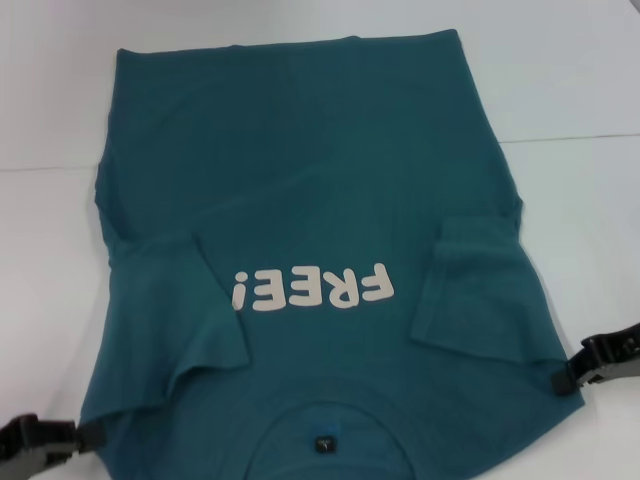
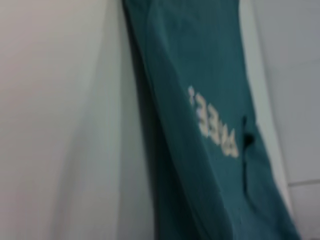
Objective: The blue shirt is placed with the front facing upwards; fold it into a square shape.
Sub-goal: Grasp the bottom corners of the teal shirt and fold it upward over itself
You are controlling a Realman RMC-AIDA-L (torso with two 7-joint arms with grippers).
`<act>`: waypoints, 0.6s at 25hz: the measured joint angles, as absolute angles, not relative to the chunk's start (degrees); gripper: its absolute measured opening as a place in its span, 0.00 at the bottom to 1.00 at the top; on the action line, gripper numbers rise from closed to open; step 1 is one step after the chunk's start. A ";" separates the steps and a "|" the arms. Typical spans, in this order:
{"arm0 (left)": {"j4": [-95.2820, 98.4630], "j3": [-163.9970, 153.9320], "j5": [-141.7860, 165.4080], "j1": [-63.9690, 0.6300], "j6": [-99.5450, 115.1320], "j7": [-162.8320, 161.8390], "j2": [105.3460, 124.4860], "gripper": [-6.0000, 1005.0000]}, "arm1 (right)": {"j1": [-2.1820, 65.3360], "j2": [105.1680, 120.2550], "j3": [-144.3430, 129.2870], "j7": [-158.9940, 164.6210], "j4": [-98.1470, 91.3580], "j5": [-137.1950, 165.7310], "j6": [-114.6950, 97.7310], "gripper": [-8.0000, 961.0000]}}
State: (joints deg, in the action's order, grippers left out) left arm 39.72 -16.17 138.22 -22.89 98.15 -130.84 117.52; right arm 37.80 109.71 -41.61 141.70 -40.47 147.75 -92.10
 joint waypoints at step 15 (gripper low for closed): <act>46.99 -19.63 144.21 -19.30 106.84 -130.01 118.99 0.05 | 34.65 110.84 -41.92 140.03 -46.19 151.12 -104.03 0.05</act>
